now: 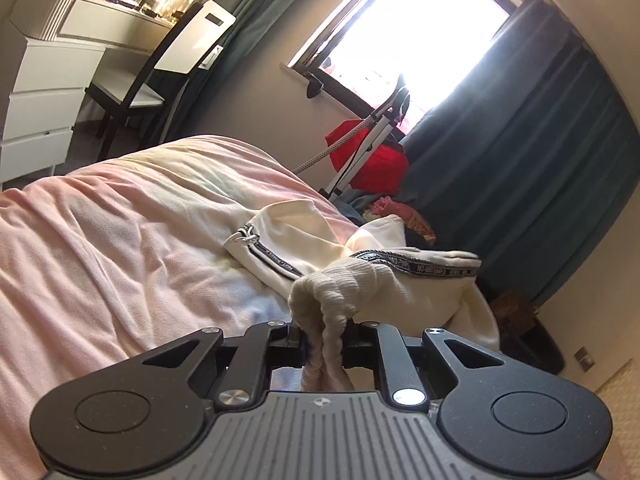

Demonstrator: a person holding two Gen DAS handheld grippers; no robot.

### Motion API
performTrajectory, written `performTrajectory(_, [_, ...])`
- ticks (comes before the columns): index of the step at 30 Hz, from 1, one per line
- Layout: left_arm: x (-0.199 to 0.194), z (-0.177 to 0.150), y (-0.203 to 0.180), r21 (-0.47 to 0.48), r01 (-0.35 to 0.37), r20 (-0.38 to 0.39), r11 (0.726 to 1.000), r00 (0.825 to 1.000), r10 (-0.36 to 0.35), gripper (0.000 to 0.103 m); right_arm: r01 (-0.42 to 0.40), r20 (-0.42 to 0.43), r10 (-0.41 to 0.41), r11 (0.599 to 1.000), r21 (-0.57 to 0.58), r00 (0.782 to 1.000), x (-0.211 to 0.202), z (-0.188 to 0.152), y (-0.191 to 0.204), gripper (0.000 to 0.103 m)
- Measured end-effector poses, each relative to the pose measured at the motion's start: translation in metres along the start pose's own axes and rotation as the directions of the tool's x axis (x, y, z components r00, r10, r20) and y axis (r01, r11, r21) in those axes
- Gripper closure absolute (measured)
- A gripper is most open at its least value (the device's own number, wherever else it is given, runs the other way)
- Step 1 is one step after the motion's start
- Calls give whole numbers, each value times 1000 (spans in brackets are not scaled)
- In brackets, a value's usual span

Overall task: Fold clothes
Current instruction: 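Hold the cuff with the left gripper while the right gripper grasps the other cuff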

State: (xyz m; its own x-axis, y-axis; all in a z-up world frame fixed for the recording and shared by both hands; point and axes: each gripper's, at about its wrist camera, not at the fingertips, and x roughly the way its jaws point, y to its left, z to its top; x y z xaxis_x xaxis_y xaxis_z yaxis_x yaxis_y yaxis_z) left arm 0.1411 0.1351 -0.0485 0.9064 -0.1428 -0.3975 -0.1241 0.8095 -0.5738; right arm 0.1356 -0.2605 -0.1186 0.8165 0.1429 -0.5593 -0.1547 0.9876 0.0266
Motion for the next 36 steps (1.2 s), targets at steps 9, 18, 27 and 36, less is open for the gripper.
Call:
performTrajectory(9, [0,-4,0,28,-18,21,999,1000,17,88,-38,-11,39,997,69,999,17,6,-8,80])
performTrajectory(18, [-30,17,8,-27,-13,135,1000,991,17,88,-284,303,281,958,-34,911,-104,34,8,86])
performTrajectory(27, [-13,38,42,-105,-152,44,983,987,157,89,-449,-159,450,892,46,879,-41,-8,38,78])
performTrajectory(36, [-1,39,39,-41,-186,44,982,981,187,88,-556,-20,642,679,479,767,-40,-5,-16,16])
